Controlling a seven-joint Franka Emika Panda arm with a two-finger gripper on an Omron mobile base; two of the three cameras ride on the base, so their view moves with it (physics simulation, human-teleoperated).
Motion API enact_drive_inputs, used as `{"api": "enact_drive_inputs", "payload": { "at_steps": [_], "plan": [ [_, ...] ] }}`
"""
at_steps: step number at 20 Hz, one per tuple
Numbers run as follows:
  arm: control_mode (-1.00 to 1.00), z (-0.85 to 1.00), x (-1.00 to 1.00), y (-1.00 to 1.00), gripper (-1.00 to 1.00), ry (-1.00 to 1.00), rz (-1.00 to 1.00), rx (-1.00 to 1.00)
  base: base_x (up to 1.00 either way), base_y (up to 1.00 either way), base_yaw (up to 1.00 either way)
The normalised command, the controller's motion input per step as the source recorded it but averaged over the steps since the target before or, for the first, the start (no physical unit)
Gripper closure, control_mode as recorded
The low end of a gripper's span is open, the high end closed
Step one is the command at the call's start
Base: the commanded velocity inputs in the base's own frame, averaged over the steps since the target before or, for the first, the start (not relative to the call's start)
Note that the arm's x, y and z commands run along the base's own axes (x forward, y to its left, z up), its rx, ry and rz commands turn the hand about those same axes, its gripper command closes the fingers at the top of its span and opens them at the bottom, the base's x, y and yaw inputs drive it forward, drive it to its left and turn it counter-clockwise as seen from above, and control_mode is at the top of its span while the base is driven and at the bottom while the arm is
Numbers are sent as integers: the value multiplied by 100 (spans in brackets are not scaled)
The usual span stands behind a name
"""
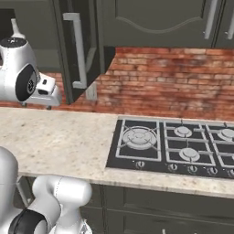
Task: There is a bowl on the dining counter. Grab a lemon wedge from the fridge and place it in the bowl. Then get the liquor bottle and glass cup from the cabinet and place them next to the bowl.
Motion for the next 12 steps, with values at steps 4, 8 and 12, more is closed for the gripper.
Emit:
{"api": "enact_drive_inputs", "payload": {
  "at_steps": [4,8,12],
  "plan": [
    [100,0,0,0,-100,0,0,0,-31,52,1],
    [100,0,0,0,-100,0,0,0,-16,54,0],
    [100,0,0,0,-100,0,0,0,51,22,-8]
  ]
}}
